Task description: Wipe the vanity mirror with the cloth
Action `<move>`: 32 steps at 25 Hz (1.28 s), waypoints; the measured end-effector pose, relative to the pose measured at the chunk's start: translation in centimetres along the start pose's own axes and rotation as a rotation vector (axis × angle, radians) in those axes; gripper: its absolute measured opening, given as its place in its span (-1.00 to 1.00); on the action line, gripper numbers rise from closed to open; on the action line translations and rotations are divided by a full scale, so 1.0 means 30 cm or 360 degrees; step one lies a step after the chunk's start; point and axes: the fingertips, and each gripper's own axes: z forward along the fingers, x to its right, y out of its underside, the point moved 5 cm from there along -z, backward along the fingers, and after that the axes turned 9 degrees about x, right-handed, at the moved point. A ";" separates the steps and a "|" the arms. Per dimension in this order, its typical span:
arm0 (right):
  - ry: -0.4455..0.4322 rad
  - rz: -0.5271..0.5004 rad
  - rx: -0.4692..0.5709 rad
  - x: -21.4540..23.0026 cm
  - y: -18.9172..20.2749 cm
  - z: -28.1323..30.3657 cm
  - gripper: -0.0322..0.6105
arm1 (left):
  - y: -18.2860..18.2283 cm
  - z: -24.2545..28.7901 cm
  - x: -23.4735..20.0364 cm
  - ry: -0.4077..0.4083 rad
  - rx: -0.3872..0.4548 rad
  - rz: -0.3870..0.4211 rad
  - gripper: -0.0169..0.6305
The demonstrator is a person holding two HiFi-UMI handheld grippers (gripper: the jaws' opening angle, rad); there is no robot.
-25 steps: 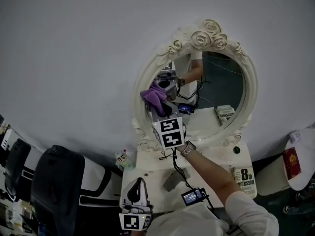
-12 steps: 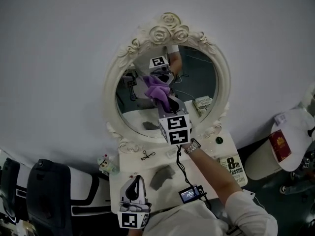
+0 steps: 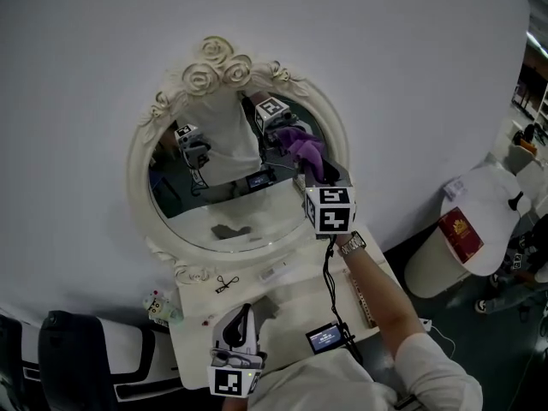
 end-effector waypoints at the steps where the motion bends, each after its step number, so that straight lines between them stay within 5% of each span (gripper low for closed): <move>1: 0.0026 0.0009 -0.0003 0.021 0.005 0.000 -0.59 | 0.000 -0.001 0.000 -0.0005 -0.0001 0.0002 -0.93; 7: -0.0051 0.0144 0.0038 -0.064 0.004 -0.036 -0.60 | -0.013 -0.071 -0.025 -0.0111 -0.0028 0.0026 -0.93; 15: -0.0599 0.0147 0.0033 -0.633 0.032 -0.067 -0.60 | -0.070 -0.204 -0.094 -0.0357 -0.0045 0.0112 -0.93; 21: -0.0876 0.0085 -0.0096 -0.982 0.148 -0.081 -0.60 | -0.125 -0.347 -0.138 -0.0589 -0.0068 0.0242 -0.93; 27: -0.0892 0.0109 -0.0200 -1.090 0.225 -0.052 -0.60 | -0.161 -0.448 -0.166 -0.0765 -0.0103 0.0293 -0.93; 32: -0.0867 0.0090 -0.0204 -1.045 0.228 -0.030 -0.60 | -0.148 -0.413 -0.163 -0.0727 -0.0101 0.0285 -0.93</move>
